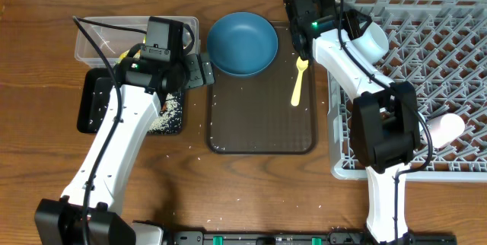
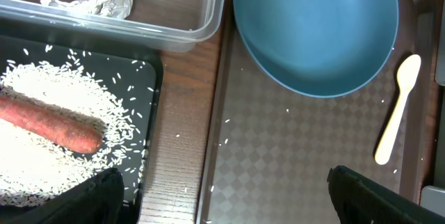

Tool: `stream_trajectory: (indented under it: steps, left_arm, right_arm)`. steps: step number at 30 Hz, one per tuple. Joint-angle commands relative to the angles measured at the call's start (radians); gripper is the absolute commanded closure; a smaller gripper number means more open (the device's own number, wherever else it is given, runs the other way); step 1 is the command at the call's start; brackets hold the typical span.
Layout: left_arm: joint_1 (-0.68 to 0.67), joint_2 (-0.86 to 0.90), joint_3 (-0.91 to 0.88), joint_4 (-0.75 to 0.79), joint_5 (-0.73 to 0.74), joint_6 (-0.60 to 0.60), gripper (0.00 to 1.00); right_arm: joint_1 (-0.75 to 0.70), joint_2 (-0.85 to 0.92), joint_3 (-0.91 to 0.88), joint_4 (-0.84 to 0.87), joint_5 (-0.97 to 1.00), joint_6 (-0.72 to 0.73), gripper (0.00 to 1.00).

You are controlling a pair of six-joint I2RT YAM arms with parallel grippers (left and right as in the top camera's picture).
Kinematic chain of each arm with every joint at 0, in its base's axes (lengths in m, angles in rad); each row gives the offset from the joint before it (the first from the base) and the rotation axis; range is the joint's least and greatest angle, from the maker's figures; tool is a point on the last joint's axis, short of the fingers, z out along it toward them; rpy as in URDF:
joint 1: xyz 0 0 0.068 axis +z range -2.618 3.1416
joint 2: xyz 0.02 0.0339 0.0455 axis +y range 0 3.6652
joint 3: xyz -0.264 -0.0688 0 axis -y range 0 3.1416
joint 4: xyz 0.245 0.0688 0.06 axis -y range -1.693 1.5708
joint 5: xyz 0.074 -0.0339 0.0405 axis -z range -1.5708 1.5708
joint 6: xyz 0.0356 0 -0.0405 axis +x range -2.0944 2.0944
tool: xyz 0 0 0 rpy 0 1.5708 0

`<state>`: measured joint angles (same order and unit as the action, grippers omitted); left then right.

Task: Sort waste into correct bins and load items into the dishwasher rack
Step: 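Reach the right gripper to the blue plate and grasp its rim, then lift the blue plate with the right gripper and carry it to the rack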

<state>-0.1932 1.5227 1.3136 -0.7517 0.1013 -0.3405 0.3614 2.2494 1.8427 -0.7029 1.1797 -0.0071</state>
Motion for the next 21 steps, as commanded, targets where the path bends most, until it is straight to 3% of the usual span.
stream_trajectory:
  steps: [1,5,16,21]
  left_arm:
    - [0.003,0.0,0.016,0.0,-0.006,0.002,0.04]
    - [0.003,0.0,0.016,0.0,-0.006,0.002,0.04]
    - [0.003,0.0,0.016,0.0,-0.006,0.002,0.04]
    - [0.003,0.0,0.016,0.0,-0.006,0.002,0.04]
  right_arm:
    - [0.0,-0.025,0.001,-0.002,-0.046,0.014,0.46]
    - [-0.001,-0.113,0.001,-0.024,-0.247,0.042,0.41]
    - [-0.063,-0.448,0.001,-0.157,-1.088,0.062,0.21]
    - [-0.064,-0.474,0.001,-0.135,-1.368,0.084,0.27]
